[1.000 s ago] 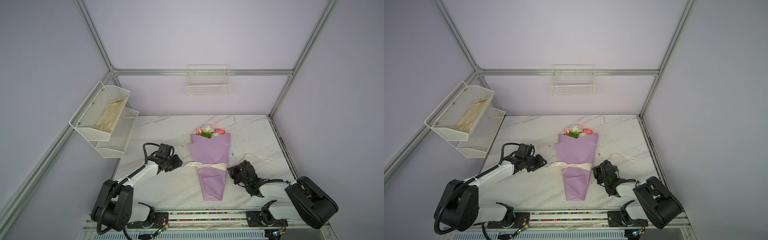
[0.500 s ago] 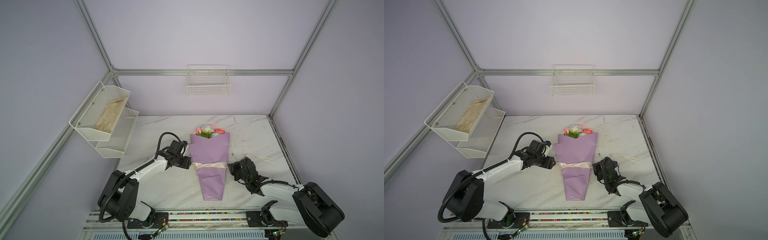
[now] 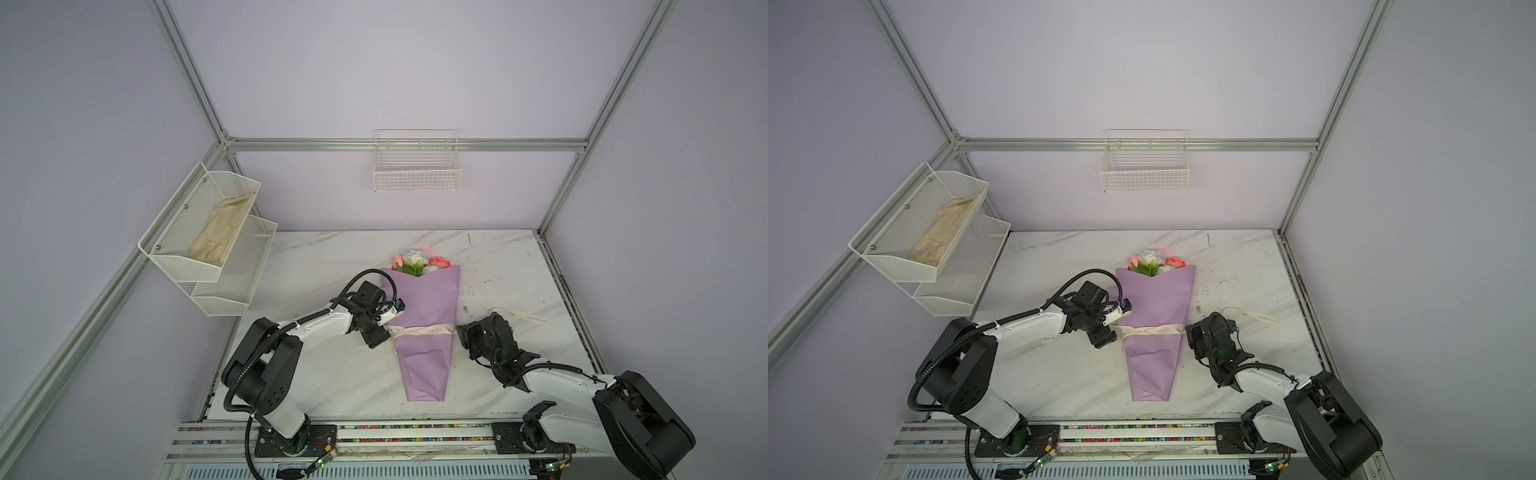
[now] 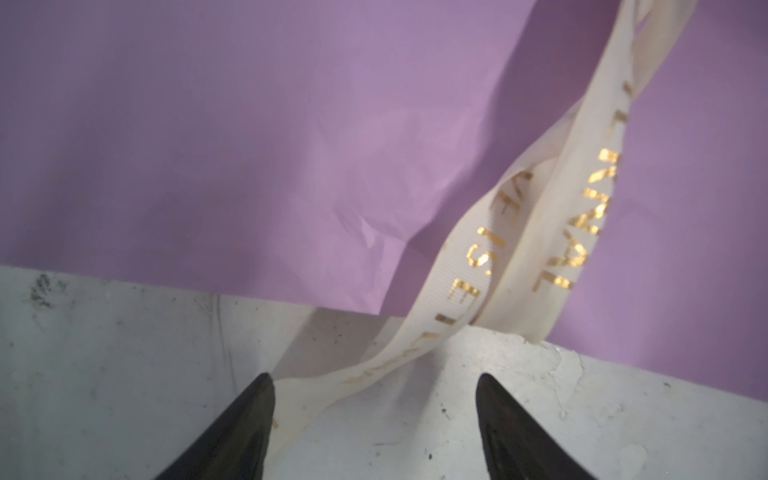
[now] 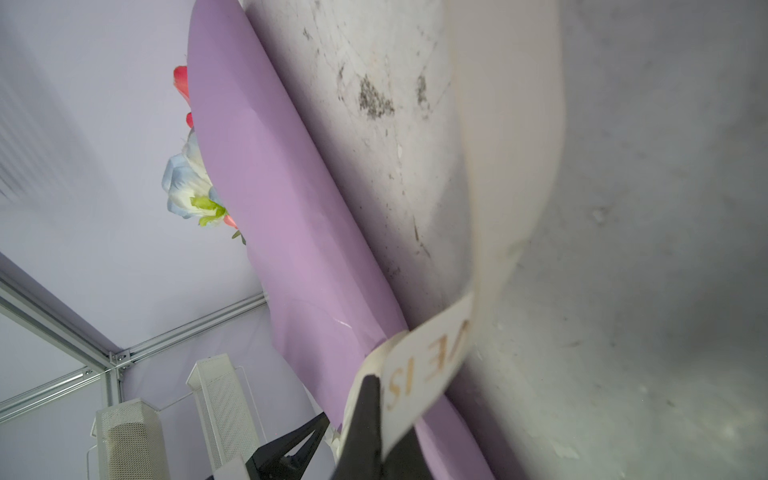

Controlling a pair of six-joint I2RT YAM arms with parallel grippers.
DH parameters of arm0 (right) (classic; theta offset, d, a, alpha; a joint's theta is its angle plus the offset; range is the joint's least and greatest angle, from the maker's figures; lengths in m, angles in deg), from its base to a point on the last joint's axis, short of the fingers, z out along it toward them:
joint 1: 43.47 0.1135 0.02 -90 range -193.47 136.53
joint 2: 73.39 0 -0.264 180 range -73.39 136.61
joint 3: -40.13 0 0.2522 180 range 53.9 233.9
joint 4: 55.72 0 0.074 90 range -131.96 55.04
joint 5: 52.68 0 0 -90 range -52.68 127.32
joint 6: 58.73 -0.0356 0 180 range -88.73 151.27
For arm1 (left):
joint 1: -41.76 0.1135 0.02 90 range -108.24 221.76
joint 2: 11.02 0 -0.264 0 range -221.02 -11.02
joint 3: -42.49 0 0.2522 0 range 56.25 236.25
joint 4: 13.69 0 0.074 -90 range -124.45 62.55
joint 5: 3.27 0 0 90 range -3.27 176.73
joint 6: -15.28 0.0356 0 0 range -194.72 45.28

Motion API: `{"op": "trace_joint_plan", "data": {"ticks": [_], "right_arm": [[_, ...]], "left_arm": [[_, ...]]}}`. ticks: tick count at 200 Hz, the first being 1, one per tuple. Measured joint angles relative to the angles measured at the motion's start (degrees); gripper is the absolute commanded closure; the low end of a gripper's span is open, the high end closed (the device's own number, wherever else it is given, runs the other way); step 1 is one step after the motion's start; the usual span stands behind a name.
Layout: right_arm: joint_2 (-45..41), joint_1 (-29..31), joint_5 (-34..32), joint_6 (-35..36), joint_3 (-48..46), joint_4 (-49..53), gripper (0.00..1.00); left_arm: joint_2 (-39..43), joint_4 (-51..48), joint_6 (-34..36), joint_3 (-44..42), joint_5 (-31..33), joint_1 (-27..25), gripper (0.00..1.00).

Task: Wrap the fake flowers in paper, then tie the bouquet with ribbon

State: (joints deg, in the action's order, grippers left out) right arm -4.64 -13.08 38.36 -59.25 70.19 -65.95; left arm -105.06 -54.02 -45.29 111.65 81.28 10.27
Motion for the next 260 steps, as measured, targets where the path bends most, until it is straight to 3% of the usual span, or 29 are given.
{"op": "trace_joint_plan", "data": {"ticks": [46,68,101,118,166,221,260], "right_arm": [[-1.53,-0.02,0.00,-0.02,-0.02,0.74,1.00],[-2.16,-0.02,-0.04,-0.02,-0.02,1.18,1.00],[-3.06,-0.13,-0.17,-0.04,-0.02,2.43,1.00],[-3.54,-0.15,-0.26,-0.04,-0.02,3.28,1.00],[-5.73,-1.73,-2.19,1.36,0.26,7.91,1.00],[-9.60,-11.34,-4.26,9.68,4.66,19.23,1.00],[-7.74,-12.52,-11.08,18.03,11.32,28.76,1.00]], "left_arm": [[-3.30,1.16,4.98,1.51,-0.81,0.00,0.30],[-4.92,1.20,6.36,1.51,-1.92,0.00,0.38],[-5.95,1.40,7.58,2.25,-3.74,-0.04,0.82],[-5.95,1.16,7.65,2.25,-4.22,-0.04,1.00],[-3.72,-2.19,4.48,2.25,-5.01,-0.04,1.00],[5.07,-3.34,-12.31,2.05,-5.97,1.60,1.00],[10.82,-0.94,-24.15,-3.72,-10.60,7.10,1.00]]}}
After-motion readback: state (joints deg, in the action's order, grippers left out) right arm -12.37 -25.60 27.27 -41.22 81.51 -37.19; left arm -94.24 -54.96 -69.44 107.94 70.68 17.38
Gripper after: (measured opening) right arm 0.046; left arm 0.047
